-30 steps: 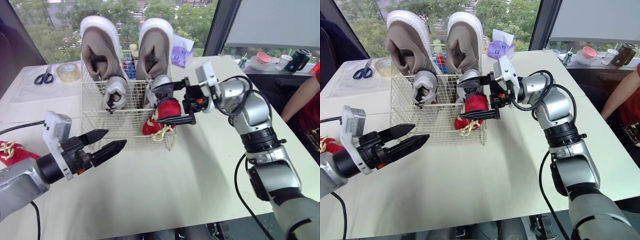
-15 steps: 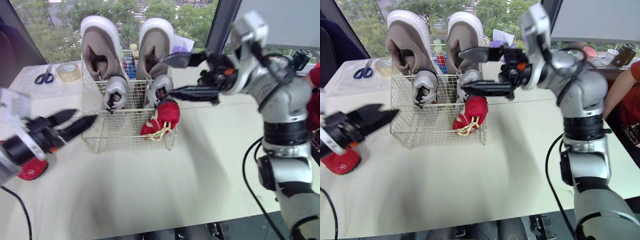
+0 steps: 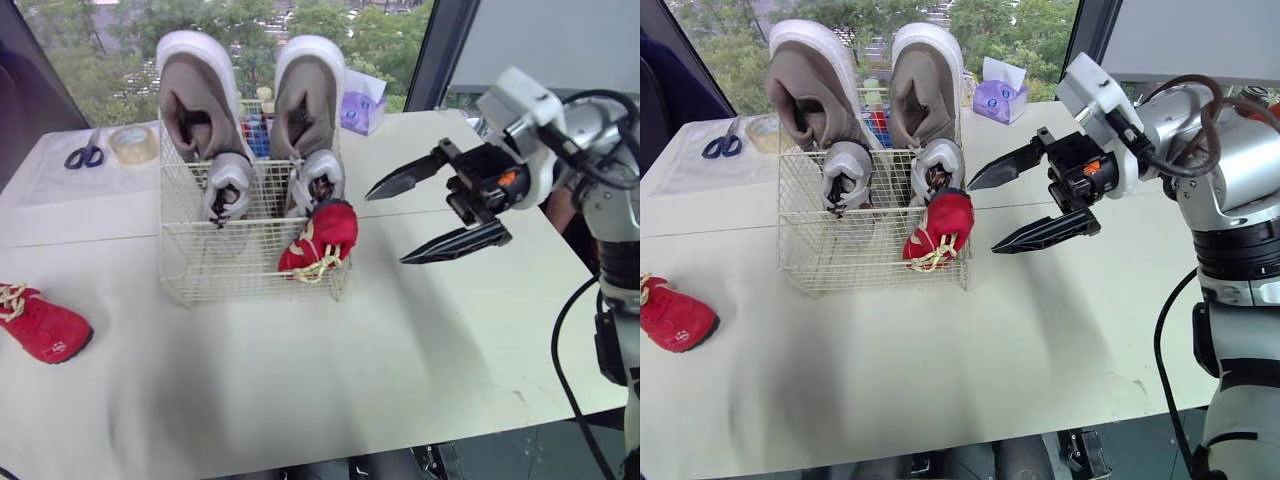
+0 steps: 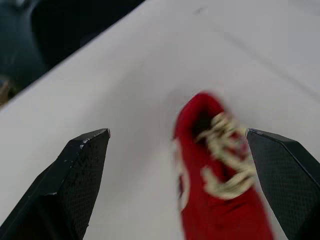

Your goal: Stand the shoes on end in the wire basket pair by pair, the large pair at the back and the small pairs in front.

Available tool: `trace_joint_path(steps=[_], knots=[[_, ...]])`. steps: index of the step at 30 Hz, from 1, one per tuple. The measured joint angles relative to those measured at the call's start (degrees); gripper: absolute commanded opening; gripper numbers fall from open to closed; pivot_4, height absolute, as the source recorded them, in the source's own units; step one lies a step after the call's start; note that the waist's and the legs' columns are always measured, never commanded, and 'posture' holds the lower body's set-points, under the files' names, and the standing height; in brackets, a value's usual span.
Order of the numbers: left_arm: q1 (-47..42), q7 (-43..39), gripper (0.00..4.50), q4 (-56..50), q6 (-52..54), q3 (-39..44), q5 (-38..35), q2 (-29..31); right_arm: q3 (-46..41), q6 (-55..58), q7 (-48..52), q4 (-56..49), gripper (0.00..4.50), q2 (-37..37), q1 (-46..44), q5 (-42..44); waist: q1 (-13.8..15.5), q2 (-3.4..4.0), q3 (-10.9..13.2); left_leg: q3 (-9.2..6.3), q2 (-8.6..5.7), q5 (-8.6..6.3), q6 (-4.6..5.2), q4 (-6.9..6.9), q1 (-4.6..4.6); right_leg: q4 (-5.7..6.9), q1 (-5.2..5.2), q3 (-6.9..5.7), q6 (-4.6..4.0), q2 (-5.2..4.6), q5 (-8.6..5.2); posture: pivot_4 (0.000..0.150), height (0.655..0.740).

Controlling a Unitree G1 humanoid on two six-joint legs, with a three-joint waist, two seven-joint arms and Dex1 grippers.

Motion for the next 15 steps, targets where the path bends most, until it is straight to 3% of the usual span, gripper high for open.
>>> trace_joint_path(steps=[3,8,12,15], knots=[[0.21,5.07,4.5,2.09,-1.26,-0.14,-5.48,0.57,-0.01,0.09,0.03,-0.05,4.43,0.07,0.03,-0.07,-0.04,0.0,0.0,0.01,-0.09,-0.01,0.0,0.0,0.0,-0.03,-0.02,0.02,-0.13,-0.14,0.06,0.15,0.74],[-1.63,4.46,4.5,7.8,-1.54,-3.99,-5.61,2.05,-0.66,1.69,-0.43,-0.74,4.43,0.04,0.21,0.03,-0.03,0.0,0.0,0.02,-0.1,-0.01,0.0,-0.02,0.0,-0.02,-0.06,-0.02,-0.16,-0.14,0.07,0.15,0.74],[-9.16,-2.71,4.5,16.52,-0.54,-11.51,0.59,3.78,-1.46,3.53,-1.69,-2.72,4.43,-0.02,0.99,0.65,0.07,-0.04,-0.03,0.04,-0.13,0.0,0.0,-0.01,-0.02,-0.01,-0.05,-0.12,-0.16,-0.1,0.07,0.15,0.74],[-17.99,-11.07,4.5,25.95,-0.31,-18.31,9.74,4.27,-1.97,5.0,-3.22,-4.27,4.43,-0.03,1.57,1.08,0.06,-0.09,-0.07,0.18,-0.13,0.01,0.01,-0.01,-0.05,0.01,0.08,-0.16,-0.14,0.07,0.09,0.15,0.74]])
